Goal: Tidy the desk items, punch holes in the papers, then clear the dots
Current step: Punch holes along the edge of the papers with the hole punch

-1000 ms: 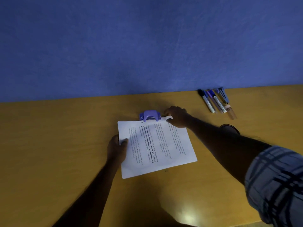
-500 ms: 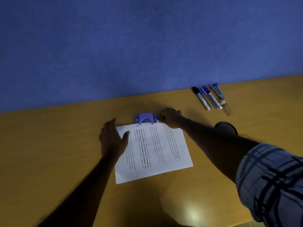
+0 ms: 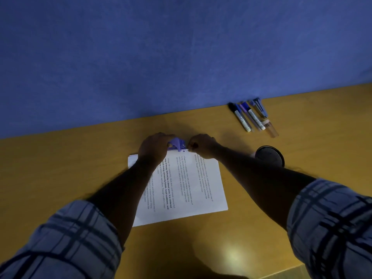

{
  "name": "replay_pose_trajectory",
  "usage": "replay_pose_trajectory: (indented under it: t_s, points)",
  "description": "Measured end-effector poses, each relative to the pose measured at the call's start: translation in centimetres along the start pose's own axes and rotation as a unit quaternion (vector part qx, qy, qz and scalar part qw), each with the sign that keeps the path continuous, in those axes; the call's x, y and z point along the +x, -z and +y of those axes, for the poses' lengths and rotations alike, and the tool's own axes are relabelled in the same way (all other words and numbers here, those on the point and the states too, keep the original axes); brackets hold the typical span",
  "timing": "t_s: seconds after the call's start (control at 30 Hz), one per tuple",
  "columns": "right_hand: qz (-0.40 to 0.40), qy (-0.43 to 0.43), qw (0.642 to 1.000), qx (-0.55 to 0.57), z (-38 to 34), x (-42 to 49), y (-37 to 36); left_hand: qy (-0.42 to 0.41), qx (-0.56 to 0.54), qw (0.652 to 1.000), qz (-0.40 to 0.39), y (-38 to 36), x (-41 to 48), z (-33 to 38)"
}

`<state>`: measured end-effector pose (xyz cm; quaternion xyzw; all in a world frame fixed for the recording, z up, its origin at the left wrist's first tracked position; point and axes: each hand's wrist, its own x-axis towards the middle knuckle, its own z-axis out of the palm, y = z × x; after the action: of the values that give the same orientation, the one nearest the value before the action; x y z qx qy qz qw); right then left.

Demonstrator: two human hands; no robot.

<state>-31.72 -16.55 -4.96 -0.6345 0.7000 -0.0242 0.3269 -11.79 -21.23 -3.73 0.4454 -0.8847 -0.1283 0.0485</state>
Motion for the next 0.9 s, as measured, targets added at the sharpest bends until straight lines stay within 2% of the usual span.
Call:
replay_pose_trajectory:
  t_s: [0.17, 0.33, 0.47, 0.53, 0.63, 0.77, 0.83, 0.9]
  points:
    - [-0.033, -0.002, 0.999, -0.010, 0.3, -0.5, 0.2, 0.024, -0.010, 1.000, -0.006, -0.1, 0.3, 0.0]
    - [-0.051, 0.015, 0.999, 0.007, 0.3, -1.6, 0.3, 0.032, -0.048, 0.997, -0.045, 0.2, 0.2, -0.1]
    - [-0.048, 0.033, 0.998, 0.024, 0.0, -2.6, 0.7, -0.050, -0.042, 0.996, 0.056, 0.8, -2.0, -0.3]
    - [-0.048, 0.045, 0.997, 0.028, -0.2, -3.2, 1.1, -0.086, -0.046, 0.993, 0.065, 0.9, -3.3, -0.3]
    - [-0.052, 0.074, 0.995, 0.030, -0.8, -4.2, 1.7, -0.104, -0.077, 0.991, -0.020, 0.7, -4.9, 0.0]
    - [-0.056, 0.106, 0.992, 0.030, -1.5, -5.3, 2.4, -0.056, -0.080, 0.985, -0.145, 0.9, -6.0, 0.3]
    - [-0.056, 0.106, 0.992, 0.026, -1.8, -5.7, 2.4, -0.033, -0.088, 0.981, -0.172, 1.0, -6.5, 0.3]
    - [-0.001, 0.087, 0.996, 0.020, -1.9, -6.3, 2.1, -0.017, -0.111, 0.978, -0.177, 1.0, -7.2, 0.2]
